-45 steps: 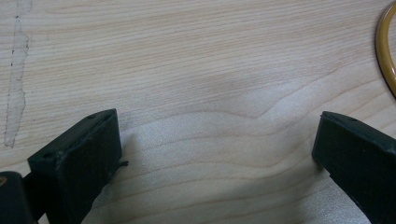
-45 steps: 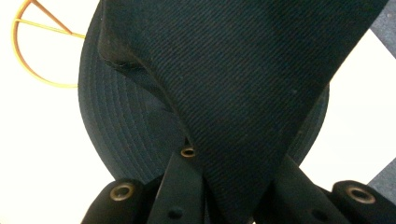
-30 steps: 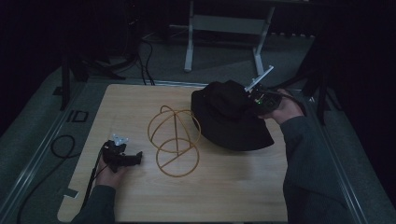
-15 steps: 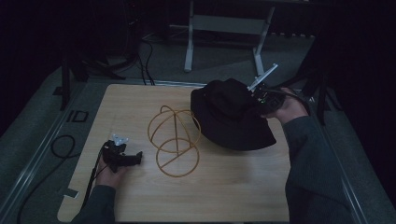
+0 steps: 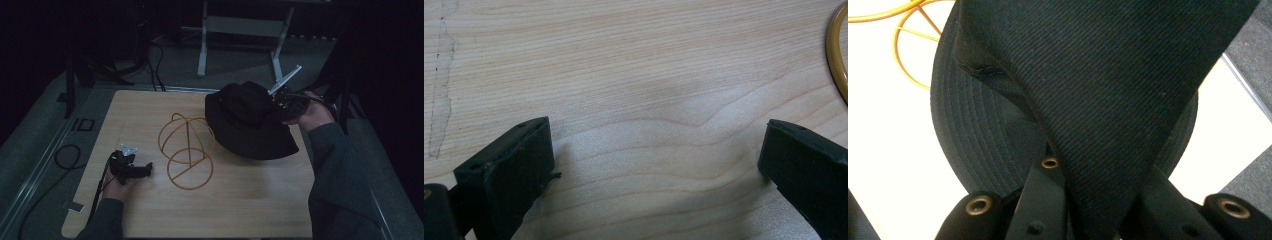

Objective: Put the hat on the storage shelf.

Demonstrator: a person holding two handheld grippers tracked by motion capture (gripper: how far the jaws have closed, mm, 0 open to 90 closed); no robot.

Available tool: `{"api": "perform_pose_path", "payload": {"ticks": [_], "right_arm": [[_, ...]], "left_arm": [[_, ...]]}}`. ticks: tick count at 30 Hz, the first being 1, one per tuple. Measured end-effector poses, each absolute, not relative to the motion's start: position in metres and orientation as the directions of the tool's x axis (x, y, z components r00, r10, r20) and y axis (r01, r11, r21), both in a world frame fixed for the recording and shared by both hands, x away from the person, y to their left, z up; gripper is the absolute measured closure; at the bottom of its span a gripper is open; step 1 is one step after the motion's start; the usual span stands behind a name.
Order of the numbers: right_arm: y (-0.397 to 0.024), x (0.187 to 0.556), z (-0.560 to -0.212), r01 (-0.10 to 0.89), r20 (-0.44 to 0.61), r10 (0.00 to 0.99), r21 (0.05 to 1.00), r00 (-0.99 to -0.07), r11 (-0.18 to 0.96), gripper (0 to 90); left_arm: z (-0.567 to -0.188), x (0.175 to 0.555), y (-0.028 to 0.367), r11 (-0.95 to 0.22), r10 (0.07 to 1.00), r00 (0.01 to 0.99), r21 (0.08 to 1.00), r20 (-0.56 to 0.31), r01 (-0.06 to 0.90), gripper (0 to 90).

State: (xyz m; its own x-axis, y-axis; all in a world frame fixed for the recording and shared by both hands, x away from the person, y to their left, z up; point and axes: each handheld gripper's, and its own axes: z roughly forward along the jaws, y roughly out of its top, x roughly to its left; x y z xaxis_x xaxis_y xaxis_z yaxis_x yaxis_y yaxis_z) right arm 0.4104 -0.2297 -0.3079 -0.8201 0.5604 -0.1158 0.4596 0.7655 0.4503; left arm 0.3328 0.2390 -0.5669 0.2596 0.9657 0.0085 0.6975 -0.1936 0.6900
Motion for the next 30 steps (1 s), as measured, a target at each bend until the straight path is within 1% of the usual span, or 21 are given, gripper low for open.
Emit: {"api": "perform_pose_path", "payload": {"ticks": [15, 30], "right_arm": [[-0.236, 0.408, -0.300, 0.444, -0.126, 0.547, 0.451, -0.827, 0.775, 86.7], [-0.243, 0.401, -0.286, 0.430, -0.141, 0.540, 0.456, -0.830, 0.779, 86.7]], "left_arm": [[-0.567, 0.333, 0.239, -0.197, 0.965, 0.262, 0.688, 0.010, 0.699, 1.6], [-0.567, 0.333, 0.239, -0.199, 0.964, 0.264, 0.686, 0.011, 0.699, 1.6]]}}
